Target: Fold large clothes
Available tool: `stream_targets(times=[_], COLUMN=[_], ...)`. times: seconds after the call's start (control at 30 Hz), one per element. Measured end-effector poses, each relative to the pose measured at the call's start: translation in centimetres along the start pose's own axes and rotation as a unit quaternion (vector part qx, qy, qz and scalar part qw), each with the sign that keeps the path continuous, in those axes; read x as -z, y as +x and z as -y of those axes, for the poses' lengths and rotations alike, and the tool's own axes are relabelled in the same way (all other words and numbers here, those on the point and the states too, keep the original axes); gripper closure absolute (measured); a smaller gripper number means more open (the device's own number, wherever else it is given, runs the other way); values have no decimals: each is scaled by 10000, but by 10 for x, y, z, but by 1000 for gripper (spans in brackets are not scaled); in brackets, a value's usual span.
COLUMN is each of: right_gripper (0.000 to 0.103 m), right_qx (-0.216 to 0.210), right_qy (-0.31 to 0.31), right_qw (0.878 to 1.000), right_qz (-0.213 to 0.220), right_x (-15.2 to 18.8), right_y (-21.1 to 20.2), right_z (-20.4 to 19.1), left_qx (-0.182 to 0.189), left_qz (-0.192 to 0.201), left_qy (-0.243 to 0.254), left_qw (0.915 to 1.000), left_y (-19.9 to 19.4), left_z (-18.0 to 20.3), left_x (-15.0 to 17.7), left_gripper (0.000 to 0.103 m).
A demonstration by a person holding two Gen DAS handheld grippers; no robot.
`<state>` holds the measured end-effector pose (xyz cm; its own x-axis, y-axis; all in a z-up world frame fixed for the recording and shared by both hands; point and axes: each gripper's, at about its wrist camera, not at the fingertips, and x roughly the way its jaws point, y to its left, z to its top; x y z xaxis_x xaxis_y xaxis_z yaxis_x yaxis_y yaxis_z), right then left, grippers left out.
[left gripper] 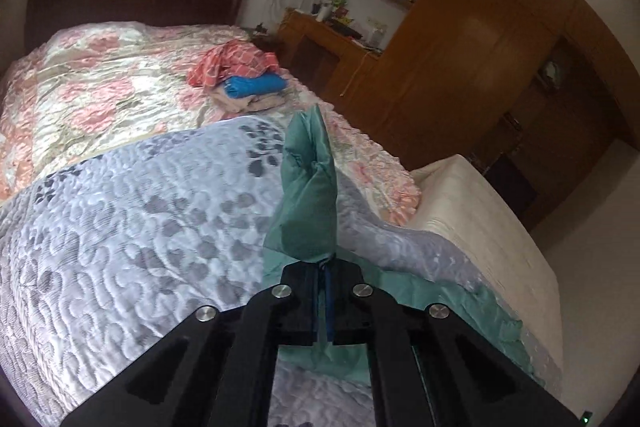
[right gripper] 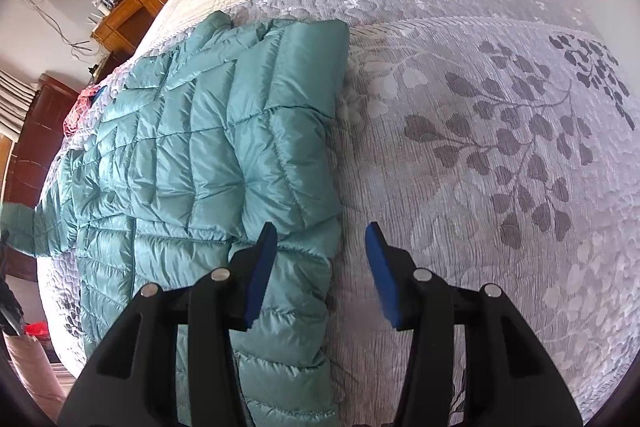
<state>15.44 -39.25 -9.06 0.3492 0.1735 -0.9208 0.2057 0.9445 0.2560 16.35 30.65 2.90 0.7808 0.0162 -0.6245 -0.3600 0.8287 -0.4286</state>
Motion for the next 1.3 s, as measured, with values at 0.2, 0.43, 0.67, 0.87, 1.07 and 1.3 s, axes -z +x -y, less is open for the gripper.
stream_targets(times=[0.2,0.43,0.67,0.87,1.07,1.3], right_gripper=[56,56,56,56,56,56], right_qx=[-37,-136,-260,-295,-287,-278], right_qy=[-41,-133,-197,-222,-226,-197], right_qw=[10000,9998,9994,9992,9992,9992], right_qz=[1,-26,-81,-120,-187,-211], right_x=[2,5,6,5,4,3], right_y=[-2,2,12,18,25,26], right_z=[-4,-13,-23,-28,-29,-32], left_qx=[783,1372,1577,1459,1241,1182], left_qz=[-271,-857,-1451,-1988,-2501,-2779], left_qy=[864,1664,2133,2426,2585,2621], left_qw=[9928,9727,9532,9383,9248,9166], left_y=[7,37,74,108,136,149], left_z=[97,193,252,270,269,260], left_x=[30,90,150,202,237,257], left_gripper=[101,101,101,101,101,100])
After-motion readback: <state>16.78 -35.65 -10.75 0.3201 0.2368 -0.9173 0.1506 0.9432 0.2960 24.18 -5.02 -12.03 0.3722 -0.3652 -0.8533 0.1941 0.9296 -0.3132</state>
